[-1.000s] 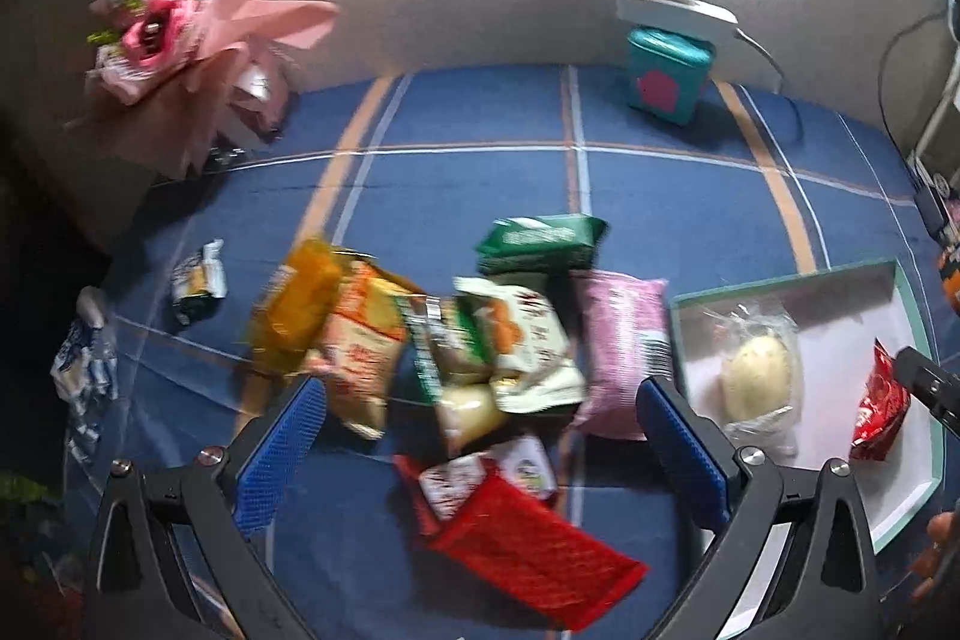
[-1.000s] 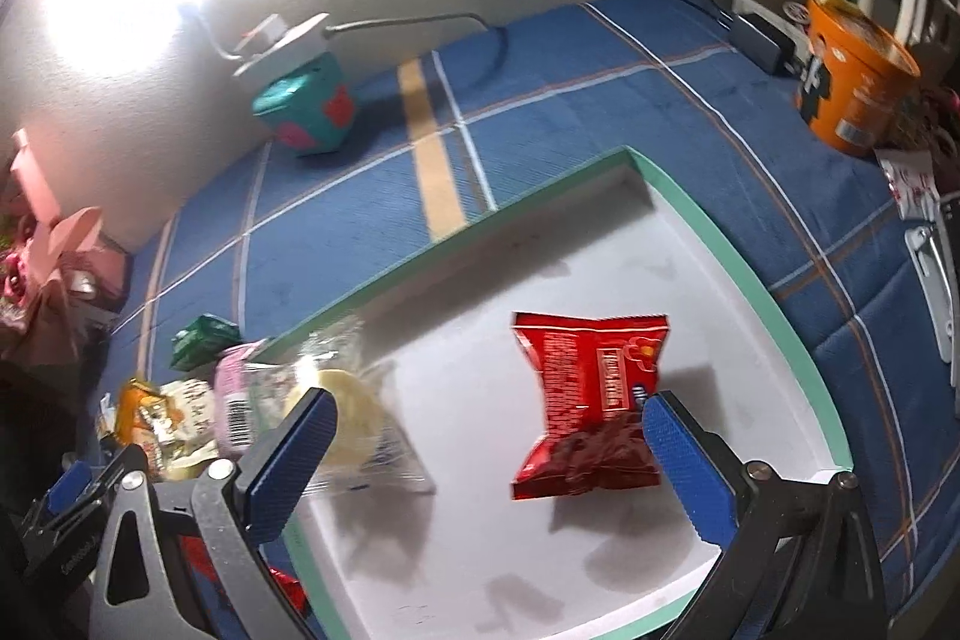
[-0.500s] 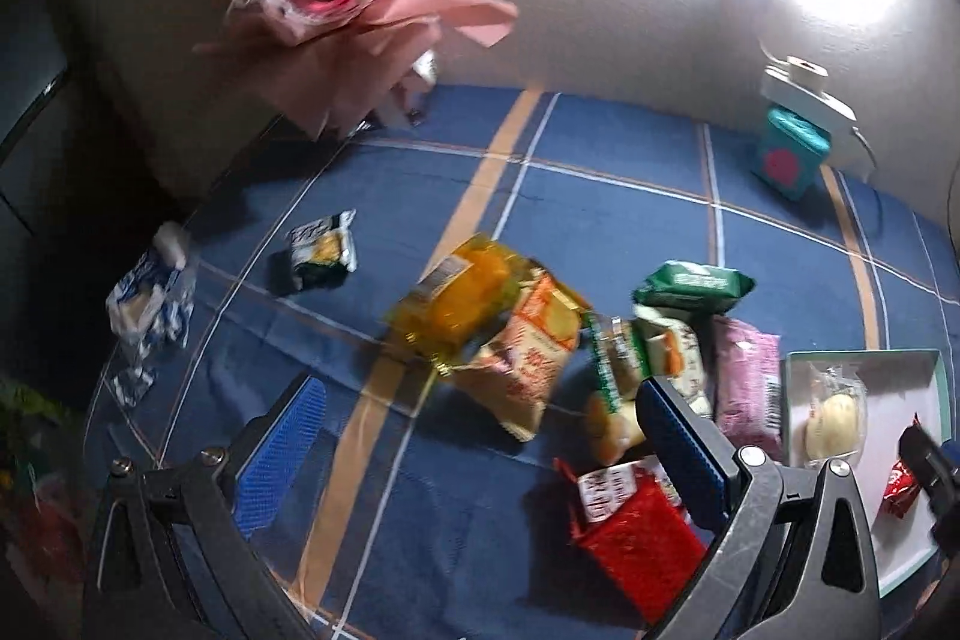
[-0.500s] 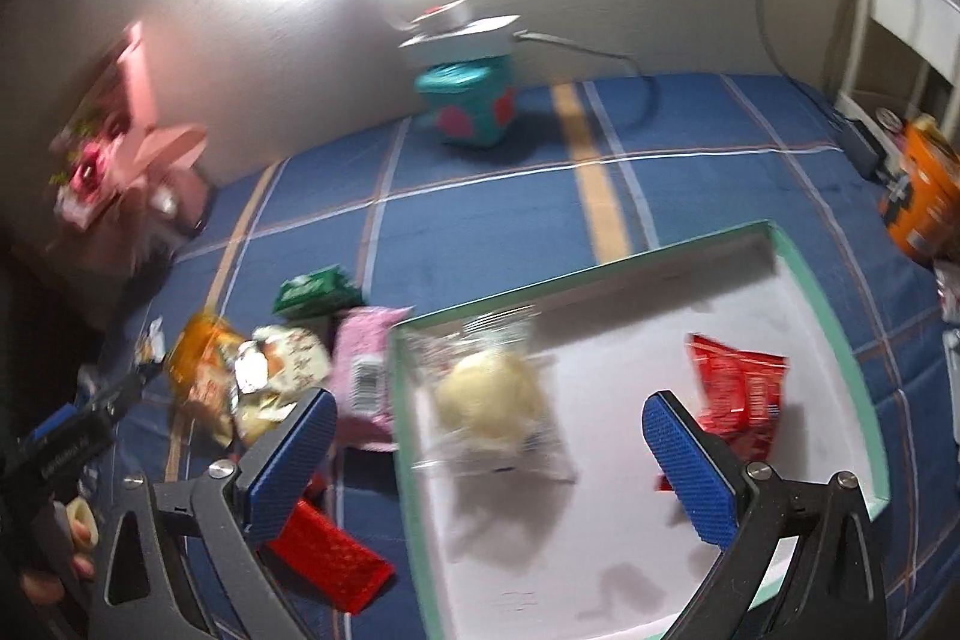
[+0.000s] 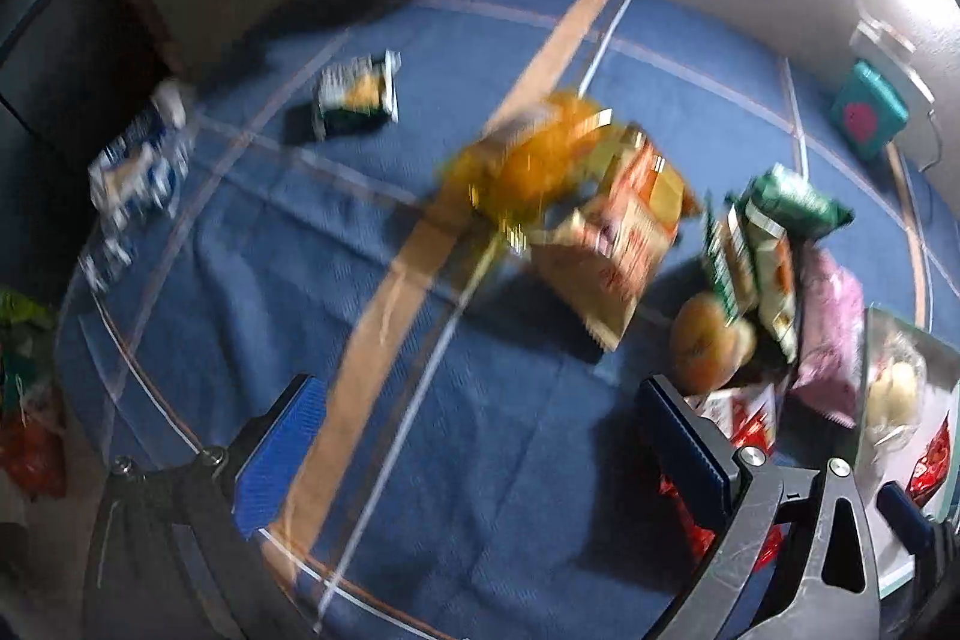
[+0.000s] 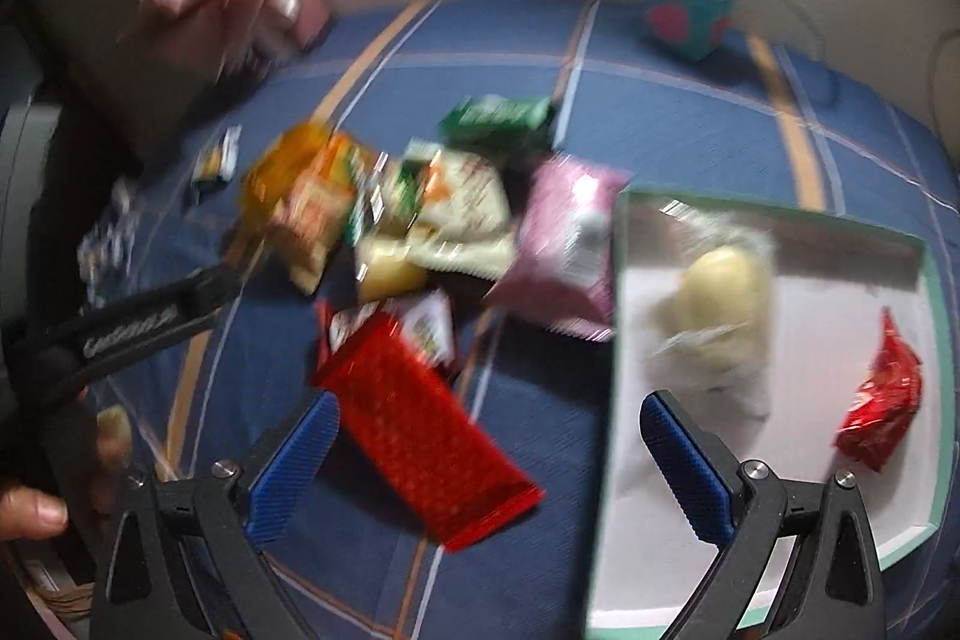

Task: Organize snacks
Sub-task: 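Move both open tools back to the snack pile, then grasp the long red wafer bar with the right tool while the left tool grasps the milk biscuit packet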

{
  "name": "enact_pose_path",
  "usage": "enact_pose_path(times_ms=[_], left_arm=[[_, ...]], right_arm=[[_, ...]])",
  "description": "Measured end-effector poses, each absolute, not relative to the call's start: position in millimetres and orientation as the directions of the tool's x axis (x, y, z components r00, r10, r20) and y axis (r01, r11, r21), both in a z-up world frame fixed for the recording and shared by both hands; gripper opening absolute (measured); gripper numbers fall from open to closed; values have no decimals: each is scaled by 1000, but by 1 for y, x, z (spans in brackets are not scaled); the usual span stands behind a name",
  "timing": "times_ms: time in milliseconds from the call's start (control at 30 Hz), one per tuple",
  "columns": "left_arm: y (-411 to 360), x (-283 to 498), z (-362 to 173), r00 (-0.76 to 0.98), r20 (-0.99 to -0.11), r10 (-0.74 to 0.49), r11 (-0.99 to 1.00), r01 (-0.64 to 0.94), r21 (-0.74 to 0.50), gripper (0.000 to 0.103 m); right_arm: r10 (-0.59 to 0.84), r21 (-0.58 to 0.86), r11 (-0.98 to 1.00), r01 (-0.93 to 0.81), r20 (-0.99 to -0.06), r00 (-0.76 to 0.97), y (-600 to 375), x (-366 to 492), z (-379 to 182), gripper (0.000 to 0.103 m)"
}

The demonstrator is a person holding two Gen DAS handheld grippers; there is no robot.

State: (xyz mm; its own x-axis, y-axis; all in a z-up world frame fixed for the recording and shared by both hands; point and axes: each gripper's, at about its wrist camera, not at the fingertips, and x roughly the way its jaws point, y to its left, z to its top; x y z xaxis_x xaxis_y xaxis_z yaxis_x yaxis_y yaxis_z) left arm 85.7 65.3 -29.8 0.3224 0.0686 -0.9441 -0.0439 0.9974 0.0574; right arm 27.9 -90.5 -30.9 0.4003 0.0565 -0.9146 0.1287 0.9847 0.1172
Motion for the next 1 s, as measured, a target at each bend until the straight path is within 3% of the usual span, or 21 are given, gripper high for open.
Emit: enact_pose_path(times_ms=[467,600,700,800,1000], left_arm=[[83,83,-76,195,-979,61,987,-158,30,103],[87,84,-74,208,-977,40,985,-170,5,103],[86,86,-72,212,-977,24,985,-172,-13,103],[83,89,-66,228,-974,6,986,-165,-33,103],[70,93,-54,257,-966,-31,988,-138,-68,103]], right_arm=[[14,22,999,29,-969,249,-57,27,-90,93],[10,12,1000,6,-967,255,-52,27,-97,86],[34,38,999,8,-956,290,-47,30,-93,68],[53,62,998,20,-947,316,-52,30,-86,58],[112,138,988,63,-943,313,-69,30,-81,50]])
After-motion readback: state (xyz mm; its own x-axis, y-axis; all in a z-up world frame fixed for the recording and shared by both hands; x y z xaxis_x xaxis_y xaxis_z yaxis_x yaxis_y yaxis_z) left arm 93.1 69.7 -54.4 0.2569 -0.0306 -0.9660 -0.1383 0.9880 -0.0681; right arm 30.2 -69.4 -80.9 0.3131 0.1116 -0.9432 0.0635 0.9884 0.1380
